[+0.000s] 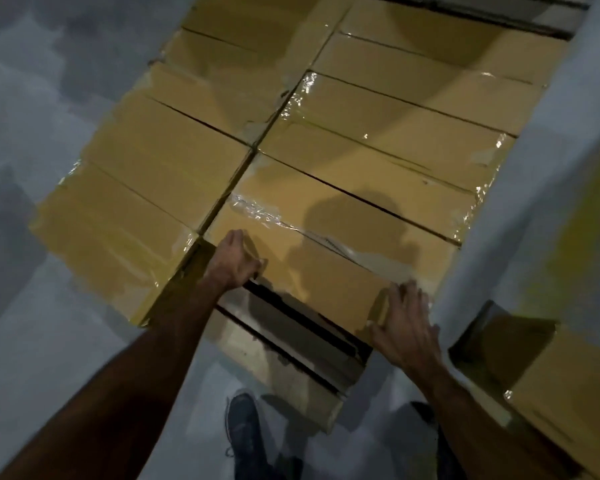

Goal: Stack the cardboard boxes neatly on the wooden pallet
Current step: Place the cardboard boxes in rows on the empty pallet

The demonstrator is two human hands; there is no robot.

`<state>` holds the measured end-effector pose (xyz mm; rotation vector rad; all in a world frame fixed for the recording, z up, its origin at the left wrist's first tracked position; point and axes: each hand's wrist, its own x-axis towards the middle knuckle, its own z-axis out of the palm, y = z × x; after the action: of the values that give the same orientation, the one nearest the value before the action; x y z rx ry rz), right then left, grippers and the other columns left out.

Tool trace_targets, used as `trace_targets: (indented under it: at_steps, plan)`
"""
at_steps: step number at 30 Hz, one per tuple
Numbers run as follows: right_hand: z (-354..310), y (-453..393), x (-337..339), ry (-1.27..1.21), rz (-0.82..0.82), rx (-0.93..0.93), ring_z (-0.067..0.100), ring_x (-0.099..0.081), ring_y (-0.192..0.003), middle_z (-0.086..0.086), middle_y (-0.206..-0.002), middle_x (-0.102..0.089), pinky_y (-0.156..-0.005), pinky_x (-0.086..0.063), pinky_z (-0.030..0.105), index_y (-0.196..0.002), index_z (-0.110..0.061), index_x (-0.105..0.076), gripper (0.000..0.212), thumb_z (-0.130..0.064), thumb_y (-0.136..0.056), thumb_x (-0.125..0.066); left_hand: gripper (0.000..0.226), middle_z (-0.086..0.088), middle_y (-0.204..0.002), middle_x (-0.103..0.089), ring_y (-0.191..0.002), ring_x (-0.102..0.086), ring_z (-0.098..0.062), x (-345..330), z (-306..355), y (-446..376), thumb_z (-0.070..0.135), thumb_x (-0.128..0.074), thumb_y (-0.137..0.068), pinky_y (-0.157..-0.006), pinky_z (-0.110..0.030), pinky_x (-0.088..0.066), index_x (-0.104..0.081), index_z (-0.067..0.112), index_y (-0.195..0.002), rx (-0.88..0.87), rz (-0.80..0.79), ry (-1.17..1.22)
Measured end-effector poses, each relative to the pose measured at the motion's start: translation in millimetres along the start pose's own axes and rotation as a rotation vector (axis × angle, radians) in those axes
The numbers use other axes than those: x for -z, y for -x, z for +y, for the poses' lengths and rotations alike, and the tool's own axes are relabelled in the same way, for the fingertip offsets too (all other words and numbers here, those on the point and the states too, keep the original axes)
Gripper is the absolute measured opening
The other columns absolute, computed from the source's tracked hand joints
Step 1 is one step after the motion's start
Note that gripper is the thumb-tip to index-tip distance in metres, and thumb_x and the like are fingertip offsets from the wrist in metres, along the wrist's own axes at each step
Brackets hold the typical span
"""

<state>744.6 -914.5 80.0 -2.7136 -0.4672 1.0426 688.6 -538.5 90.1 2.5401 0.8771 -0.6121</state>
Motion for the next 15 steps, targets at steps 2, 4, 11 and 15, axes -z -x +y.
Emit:
trace_targets:
  at_steps: [2, 4, 11, 15]
  plan:
    - [-15, 6, -12, 0.039, 0.007, -0.026, 0.039, 0.001, -0.159, 0.008, -0.173, 0.013, -0.113, -0.029, 0.075, -0.164, -0.024, -0.003, 0.097, -0.066, -0.095, -0.056, 0.095, -0.01, -0.142, -0.04, -0.128, -0.047, -0.032, 2, -26, -15, 0.067, -0.075, -0.082, -0.107, -0.049, -0.048, -0.035, 0.01, -0.147, -0.015, -0.007, -0.022]
    - [-29, 8, -28, 0.077, 0.046, -0.047, 0.039, 0.004, -0.16, 0.007, -0.173, 0.018, -0.113, -0.021, 0.079, -0.165, -0.026, 0.001, 0.103, -0.077, -0.091, -0.051, 0.108, -0.013, -0.152, -0.032, -0.136, -0.041, -0.036, 3, -50, -26, 0.069, -0.077, -0.079, -0.111, -0.057, -0.046, -0.027, 0.01, -0.154, -0.046, -0.015, -0.057]
    - [-86, -6, -88, 0.2, 0.127, -0.058, 0.041, 0.015, -0.159, 0.005, -0.17, 0.031, -0.113, -0.017, 0.083, -0.166, -0.031, 0.013, 0.104, -0.083, -0.092, -0.038, 0.134, -0.013, -0.175, 0.009, -0.161, -0.003, -0.038, 19, -121, -51, 0.082, -0.063, -0.082, -0.124, -0.065, -0.024, 0.008, 0.005, -0.166, -0.01, -0.076, -0.193]
    - [-98, -21, -100, 0.182, 0.173, -0.104, 0.045, 0.013, -0.158, 0.004, -0.171, 0.03, -0.11, -0.019, 0.086, -0.165, -0.036, 0.015, 0.09, -0.072, -0.1, -0.035, 0.131, -0.014, -0.175, 0.013, -0.161, 0.003, -0.039, 6, -149, -56, 0.091, -0.048, -0.083, -0.124, -0.068, -0.018, 0.007, 0.006, -0.166, -0.083, -0.033, -0.239]
